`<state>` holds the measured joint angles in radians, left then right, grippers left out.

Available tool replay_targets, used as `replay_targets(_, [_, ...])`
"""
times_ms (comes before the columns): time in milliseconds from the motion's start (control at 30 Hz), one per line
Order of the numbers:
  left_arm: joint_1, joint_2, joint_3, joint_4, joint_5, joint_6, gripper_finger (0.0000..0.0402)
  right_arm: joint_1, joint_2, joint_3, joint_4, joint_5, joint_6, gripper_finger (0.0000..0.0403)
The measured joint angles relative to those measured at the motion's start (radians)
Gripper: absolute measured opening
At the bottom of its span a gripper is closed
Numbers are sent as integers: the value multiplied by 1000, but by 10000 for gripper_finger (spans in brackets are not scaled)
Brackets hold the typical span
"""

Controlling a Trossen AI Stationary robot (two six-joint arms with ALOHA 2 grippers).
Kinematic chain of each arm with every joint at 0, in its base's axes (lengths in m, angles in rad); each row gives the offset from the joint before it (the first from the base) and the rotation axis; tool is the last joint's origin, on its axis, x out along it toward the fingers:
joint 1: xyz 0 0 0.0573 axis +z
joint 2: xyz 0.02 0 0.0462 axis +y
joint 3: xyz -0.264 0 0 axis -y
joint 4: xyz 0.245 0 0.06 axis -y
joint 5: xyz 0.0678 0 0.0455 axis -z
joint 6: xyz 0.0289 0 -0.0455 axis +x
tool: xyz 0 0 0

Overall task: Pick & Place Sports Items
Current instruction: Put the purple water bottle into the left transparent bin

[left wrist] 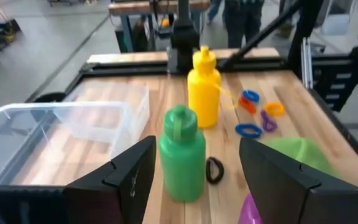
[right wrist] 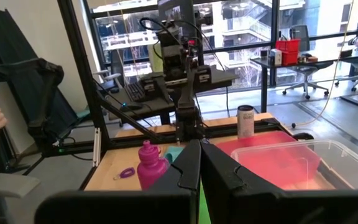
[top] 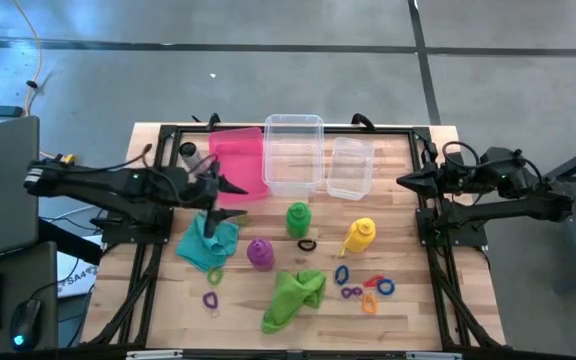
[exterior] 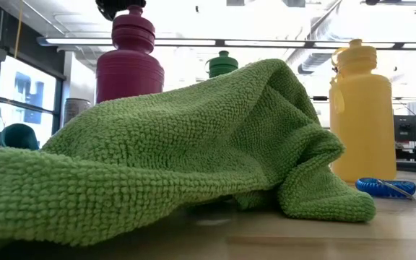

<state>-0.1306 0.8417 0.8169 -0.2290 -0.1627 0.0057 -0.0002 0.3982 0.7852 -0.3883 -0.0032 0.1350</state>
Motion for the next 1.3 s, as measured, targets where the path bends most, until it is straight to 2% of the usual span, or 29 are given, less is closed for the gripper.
replay_targets(267, [-68, 38, 0, 8, 3, -77, 225, 0, 0, 0, -5, 0, 0, 0])
replay_targets(433, [-115, 41, 0, -2, 54, -108, 226, 0, 0, 0, -5, 0, 0, 0])
replay_targets(567, [-148, 63, 0, -7, 56, -119, 235, 0, 0, 0, -5, 0, 0, 0])
replay_targets(733, [-157, 109, 0, -12, 50, -160, 265, 0, 0, 0, -5, 0, 0, 0])
replay_targets(1067, [-157, 210, 0, -11, 36, -164, 361, 0, 0, 0, -5, 0, 0, 0])
replay_targets(1300, [-167, 240, 0, -11, 81, -171, 377, 0, 0, 0, -5, 0, 0, 0])
